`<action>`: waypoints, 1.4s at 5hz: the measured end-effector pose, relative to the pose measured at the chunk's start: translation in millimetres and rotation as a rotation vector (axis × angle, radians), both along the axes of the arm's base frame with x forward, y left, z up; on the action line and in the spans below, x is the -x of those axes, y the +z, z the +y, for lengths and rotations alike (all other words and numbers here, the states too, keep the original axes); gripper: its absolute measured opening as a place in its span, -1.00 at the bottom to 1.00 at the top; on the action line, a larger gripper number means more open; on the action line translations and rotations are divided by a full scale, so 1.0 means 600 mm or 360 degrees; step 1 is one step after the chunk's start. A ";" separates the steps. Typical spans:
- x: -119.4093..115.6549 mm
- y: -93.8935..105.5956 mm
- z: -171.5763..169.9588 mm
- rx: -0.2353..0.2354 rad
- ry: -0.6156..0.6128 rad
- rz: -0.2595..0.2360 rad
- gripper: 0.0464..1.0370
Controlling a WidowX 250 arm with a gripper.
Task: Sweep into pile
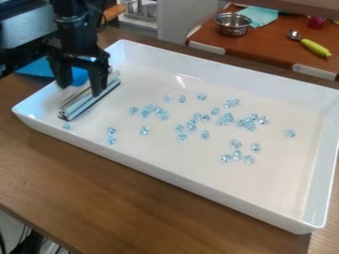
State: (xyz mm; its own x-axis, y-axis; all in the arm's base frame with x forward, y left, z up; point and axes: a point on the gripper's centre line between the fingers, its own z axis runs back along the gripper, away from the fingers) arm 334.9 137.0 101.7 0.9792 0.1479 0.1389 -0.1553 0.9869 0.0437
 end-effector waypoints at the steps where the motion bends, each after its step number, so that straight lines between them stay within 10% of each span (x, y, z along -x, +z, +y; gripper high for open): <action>1: -0.007 0.000 -0.004 -0.0044 0.0005 -0.0024 0.84; 3: -0.004 -0.014 -0.014 -0.0099 0.0005 0.0002 -0.33; 7: -0.007 -0.015 -0.097 -0.0050 -0.0090 0.0083 -0.40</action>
State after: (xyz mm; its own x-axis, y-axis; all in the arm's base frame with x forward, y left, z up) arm 338.9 79.0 92.4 0.9919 0.0885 0.0912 -0.0960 0.9920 0.0816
